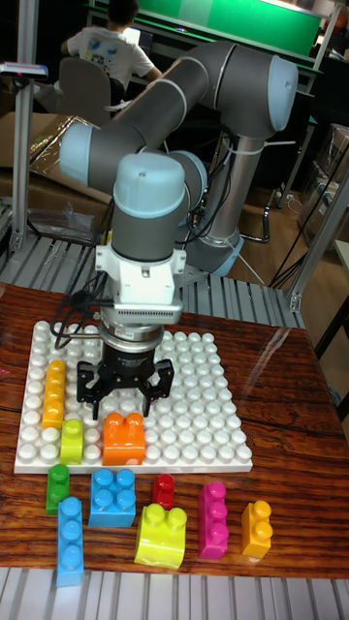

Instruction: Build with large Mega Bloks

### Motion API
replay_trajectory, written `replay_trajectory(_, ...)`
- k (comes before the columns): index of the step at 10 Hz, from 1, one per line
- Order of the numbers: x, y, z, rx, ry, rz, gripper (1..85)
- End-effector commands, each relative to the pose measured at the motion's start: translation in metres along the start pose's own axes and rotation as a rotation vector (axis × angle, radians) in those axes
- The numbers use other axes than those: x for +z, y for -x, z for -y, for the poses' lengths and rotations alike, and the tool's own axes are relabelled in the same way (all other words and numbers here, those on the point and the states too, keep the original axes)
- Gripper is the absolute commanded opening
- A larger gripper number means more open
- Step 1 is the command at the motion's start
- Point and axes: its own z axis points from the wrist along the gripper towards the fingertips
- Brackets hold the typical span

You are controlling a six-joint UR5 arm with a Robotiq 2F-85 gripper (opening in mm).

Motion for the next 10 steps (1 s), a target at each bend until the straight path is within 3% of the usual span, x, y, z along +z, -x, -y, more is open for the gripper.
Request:
replay_trajectory(1,-0.027,0.002,0.03,0.062,-0.048,-0.02,38.0)
replay_trajectory(3,-0.032,0.003,0.051,0.12,-0.078,-0.046,8.3)
replay_trajectory(4,-0.033,0.007,0.06,0.145,-0.095,-0.047,1.0)
replay_trajectory(7,-0.032,0.024,0.056,0.123,-0.032,-0.043,1.0)
replay_trajectory(10,-0.019,0.041,0.069,0.1,-0.049,-0.036,1.0)
